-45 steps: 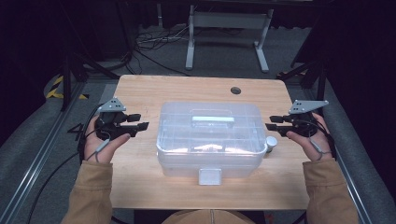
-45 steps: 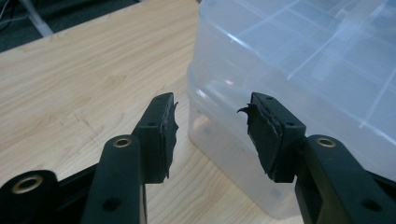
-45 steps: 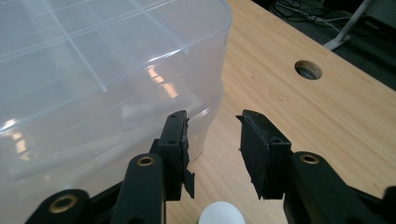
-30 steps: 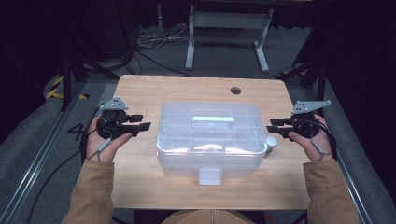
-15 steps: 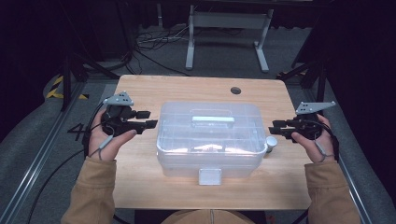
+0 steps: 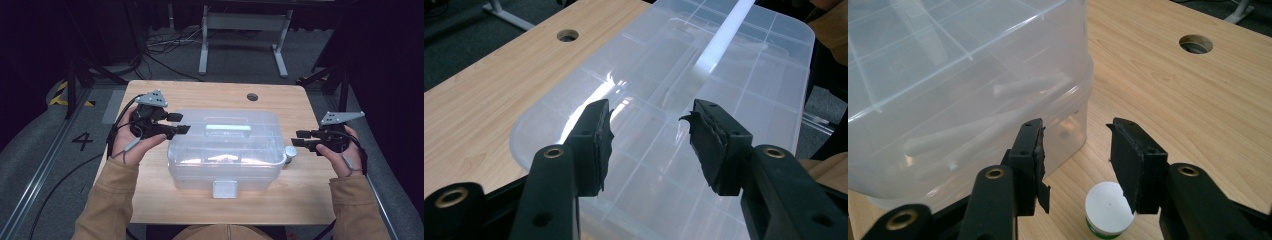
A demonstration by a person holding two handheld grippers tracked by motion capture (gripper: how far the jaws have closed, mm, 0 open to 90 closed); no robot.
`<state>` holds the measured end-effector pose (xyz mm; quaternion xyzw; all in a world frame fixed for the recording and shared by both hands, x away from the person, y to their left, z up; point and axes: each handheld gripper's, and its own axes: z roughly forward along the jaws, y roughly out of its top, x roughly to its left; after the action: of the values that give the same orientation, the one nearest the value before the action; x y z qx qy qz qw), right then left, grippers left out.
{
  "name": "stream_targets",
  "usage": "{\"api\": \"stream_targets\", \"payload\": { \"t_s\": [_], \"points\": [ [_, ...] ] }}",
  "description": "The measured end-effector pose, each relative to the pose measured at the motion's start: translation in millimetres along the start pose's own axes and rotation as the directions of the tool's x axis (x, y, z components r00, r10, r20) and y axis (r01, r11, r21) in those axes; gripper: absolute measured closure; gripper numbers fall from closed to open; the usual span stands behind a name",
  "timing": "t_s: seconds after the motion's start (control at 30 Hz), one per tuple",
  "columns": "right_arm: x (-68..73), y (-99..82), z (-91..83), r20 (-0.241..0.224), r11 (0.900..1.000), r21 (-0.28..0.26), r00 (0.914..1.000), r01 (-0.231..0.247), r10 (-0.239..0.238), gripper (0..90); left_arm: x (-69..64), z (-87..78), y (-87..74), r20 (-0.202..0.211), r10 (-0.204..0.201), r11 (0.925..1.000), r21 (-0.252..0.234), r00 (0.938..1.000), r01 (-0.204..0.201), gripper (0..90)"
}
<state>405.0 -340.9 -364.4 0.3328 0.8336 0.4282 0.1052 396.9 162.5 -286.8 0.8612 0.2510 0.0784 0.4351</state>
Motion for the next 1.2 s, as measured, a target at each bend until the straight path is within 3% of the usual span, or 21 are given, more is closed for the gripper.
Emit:
{"api": "stream_targets", "payload": {
  "t_s": [0.23, 0.33, 0.53, 0.73, 0.8, 0.83, 0.97, 1.03, 1.13, 1.2],
  "points": [
    [-1.8, -3.0, -1.4, 0.004, 0.9999, -0.009, 1.0, -0.005, 0.005, 54.5, -2.9, 7.5, 9.7, 0.013, 0.019, 0.9998, 0.009, 0.9997, -0.019, 50.8],
    [-2.3, -4.0, 0.1, -0.008, 0.9994, 0.001, 0.9994, -0.035, 0.035, 53.8, -4.5, 12.2, 13.3, 0.022, 0.026, 0.9996, 0.011, 0.9994, -0.027, 50.6],
    [-1.9, -3.5, 2.2, -0.015, 0.9996, 0.003, 0.9995, -0.027, 0.027, 54.0, -9.0, 20.9, 18.2, 0.045, 0.034, 0.999, 0.026, 0.9984, -0.035, 50.7],
    [-2.1, -5.4, 3.0, -0.027, 0.9979, -0.055, 0.9991, -0.035, 0.033, 55.8, -14.3, 32.6, 24.1, 0.067, 0.047, 0.9979, 0.041, 0.9967, -0.049, 50.6],
    [-2.1, -8.3, 3.9, -0.002, 0.9933, -0.115, 0.9999, -0.012, 0.012, 54.1, -15.3, 37.4, 25.6, 0.076, 0.049, 0.9973, 0.051, 0.9959, -0.053, 50.4],
    [-1.8, -10.5, 4.0, 0.015, 0.9911, -0.129, 0.9992, -0.034, 0.036, 54.0, -15.5, 39.9, 26.2, 0.079, 0.051, 0.997, 0.055, 0.9956, -0.055, 50.4],
    [-3.1, -11.4, 2.4, 0.016, 0.9943, -0.09, 0.9982, -0.056, 0.058, 54.7, -16.8, 48.4, 28.0, 0.085, 0.055, 0.9953, 0.076, 0.9949, -0.061, 50.3],
    [-4.0, -12.0, 2.0, 0.007, 0.9943, -0.084, 0.9978, -0.065, 0.066, 51.9, -18.4, 53.1, 28.8, 0.089, 0.063, 0.9937, 0.087, 0.994, -0.071, 50.3],
    [-5.1, -13.3, 2.6, 0.002, 0.9916, -0.091, 0.9957, -0.092, 0.093, 40.0, -21.1, 58.9, 29.8, 0.096, 0.079, 0.9918, 0.093, 0.9923, -0.087, 50.3],
    [-3.8, -13.8, 3.4, 0.029, 0.9922, -0.089, 0.9955, -0.088, 0.091, 35.9, -22.1, 62.7, 30.6, 0.103, 0.084, 0.9904, 0.101, 0.9911, -0.095, 50.2]
  ]
}}
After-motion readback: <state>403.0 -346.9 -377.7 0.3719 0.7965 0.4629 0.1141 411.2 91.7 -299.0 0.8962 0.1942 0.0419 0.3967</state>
